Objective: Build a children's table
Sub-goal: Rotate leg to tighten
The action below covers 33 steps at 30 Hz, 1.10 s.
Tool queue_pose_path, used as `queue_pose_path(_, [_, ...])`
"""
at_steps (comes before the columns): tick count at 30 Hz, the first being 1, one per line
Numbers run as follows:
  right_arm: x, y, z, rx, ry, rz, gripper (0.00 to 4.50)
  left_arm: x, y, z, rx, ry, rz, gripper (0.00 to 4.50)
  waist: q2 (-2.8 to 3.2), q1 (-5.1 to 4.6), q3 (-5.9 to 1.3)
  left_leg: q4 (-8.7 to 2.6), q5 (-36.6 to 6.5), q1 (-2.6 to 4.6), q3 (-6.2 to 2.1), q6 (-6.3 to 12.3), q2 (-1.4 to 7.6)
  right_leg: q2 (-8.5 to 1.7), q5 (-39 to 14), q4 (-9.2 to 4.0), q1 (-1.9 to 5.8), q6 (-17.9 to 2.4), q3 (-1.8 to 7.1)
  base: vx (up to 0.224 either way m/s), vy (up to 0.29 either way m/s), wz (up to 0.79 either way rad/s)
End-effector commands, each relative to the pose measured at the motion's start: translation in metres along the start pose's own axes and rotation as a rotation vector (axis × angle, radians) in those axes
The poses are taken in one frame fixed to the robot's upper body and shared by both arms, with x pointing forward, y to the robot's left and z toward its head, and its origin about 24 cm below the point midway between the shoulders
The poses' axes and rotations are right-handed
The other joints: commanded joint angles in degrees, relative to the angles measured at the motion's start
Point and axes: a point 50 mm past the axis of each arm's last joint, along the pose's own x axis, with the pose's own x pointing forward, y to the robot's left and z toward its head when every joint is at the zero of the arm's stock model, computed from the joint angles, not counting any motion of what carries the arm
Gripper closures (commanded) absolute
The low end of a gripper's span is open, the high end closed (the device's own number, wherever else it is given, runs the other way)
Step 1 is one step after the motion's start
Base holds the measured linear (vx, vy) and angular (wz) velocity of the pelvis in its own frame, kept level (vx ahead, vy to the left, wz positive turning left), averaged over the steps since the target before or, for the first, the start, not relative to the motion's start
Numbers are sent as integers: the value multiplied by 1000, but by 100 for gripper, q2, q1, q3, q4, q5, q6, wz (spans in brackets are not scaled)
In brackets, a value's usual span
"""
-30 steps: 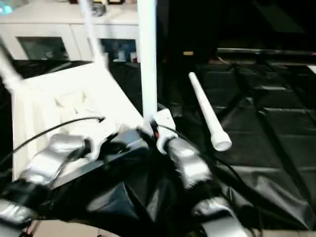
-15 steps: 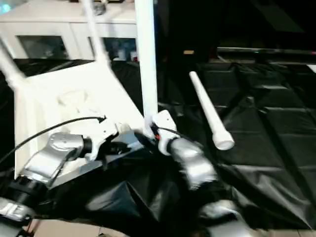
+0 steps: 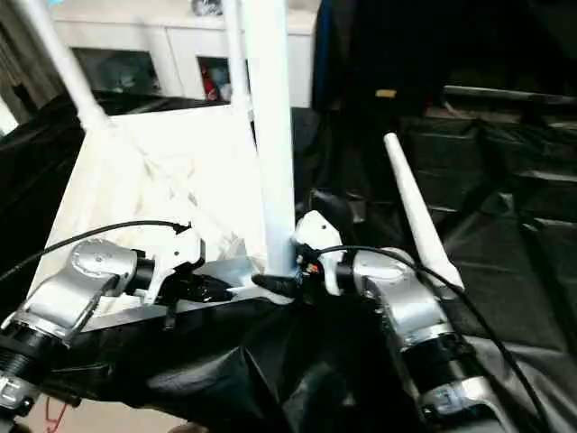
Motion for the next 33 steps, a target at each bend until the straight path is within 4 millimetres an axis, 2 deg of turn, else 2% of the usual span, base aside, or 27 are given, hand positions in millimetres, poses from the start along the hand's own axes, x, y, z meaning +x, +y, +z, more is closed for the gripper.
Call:
queue_pose_path(1, [3,3,1,-10,9,19,94,3,-3,0,14,14,-66,450,-19,-8,-407,-384,-1268,82,-55,307,242,-341,-1269,-370,285,-1318,314,0,0,0])
queue_pose_path(4, [6,3,0,-1,5,10,112,4,0,1,15,11,-50,450,-20,-17,-390,-411,-1541,100,-70,148,246,-341,-1661,-409,270,-1199,320,0,0,0])
queue_pose_path(6, [7,3,1,8,-4,7,134,5,1,2,15,10,-47,450,-20,-17,-392,-417,-1608,105,-77,104,247,-343,-1738,-416,268,-1156,321,0,0,0])
queue_pose_path(10, [8,4,0,16,-10,10,168,5,2,3,17,7,-50,450,-27,-10,-404,-411,-1485,89,-79,105,244,-346,-1547,-392,287,-1170,326,0,0,0])
queue_pose_path(13, [9,5,-1,28,-12,3,170,6,3,4,14,1,-43,450,-29,-6,-407,-401,-1405,83,-74,135,239,-345,-1477,-386,290,-1187,325,0,0,0])
queue_pose_path(15, [12,2,-5,59,-14,-55,175,7,6,5,5,-10,-18,450,-24,-7,-403,-398,-1402,81,-65,147,232,-347,-1515,-395,276,-1187,328,0,0,0])
queue_pose_path(18, [21,-5,-11,109,-12,-192,176,11,16,10,-29,-30,78,450,-28,-37,-384,-414,-1629,95,-84,-9,213,-358,-1948,-439,278,-1079,315,0,0,0])
queue_pose_path(19, [30,-10,-17,176,-11,-324,176,16,27,16,-58,-44,191,450,-42,-67,-372,-415,-1749,103,-82,-43,211,-364,-2170,-466,261,-1040,314,0,0,0])
queue_pose_path(20, [38,-12,-19,225,-17,-394,176,19,33,20,-83,-52,250,450,-38,-96,-363,-420,-1804,120,-91,-101,204,-359,-2363,-485,246,-980,307,0,0,0])
queue_pose_path(21, [38,-12,-19,225,-17,-394,176,19,33,20,-83,-52,250,450,-38,-96,-363,-420,-1804,120,-91,-101,204,-359,-2363,-485,246,-980,307,0,0,0])
queue_pose_path(22, [42,-13,-21,256,-21,-435,176,22,36,22,-98,-56,284,450,-48,-145,-347,-418,-1981,133,-115,-157,176,-365,-2807,-546,252,-828,266,0,0,0])
queue_pose_path(23, [55,-15,-22,330,-26,-537,177,29,42,29,-136,-77,352,450,-39,-143,-349,-414,-1986,129,-124,-149,173,-379,-2888,-558,253,-771,263,0,0,0])
queue_pose_path(24, [61,-15,-22,361,-26,-579,177,33,44,32,-150,-86,378,450,-23,-182,-337,-411,-2022,126,-130,-173,167,-384,-3022,-583,219,-733,256,0,0,0])
queue_pose_path(25, [66,-15,-22,389,-30,-610,177,35,45,34,-153,-89,391,450,-29,-203,-340,-414,-2083,132,-143,-181,166,-377,-3102,-596,231,-692,238,0,0,0])
queue_pose_path(28, [83,-9,-10,384,-60,-588,177,44,44,44,-135,-120,374,450,-28,-262,-342,-421,-2271,136,-158,-115,158,-364,-3162,-645,220,-578,208,0,0,0])
queue_pose_path(30, [87,-6,-7,355,-69,-560,121,47,42,46,-113,-123,352,450,-28,-260,-350,-431,-2273,131,-161,-80,171,-367,-3071,-638,216,-581,218,0,0,0])
queue_pose_path(33, [90,-4,-5,332,-71,-534,100,48,40,47,-94,-122,333,450,-28,-263,-350,-440,-2269,120,-154,-56,177,-365,-2916,-621,213,-643,234,0,0,0])
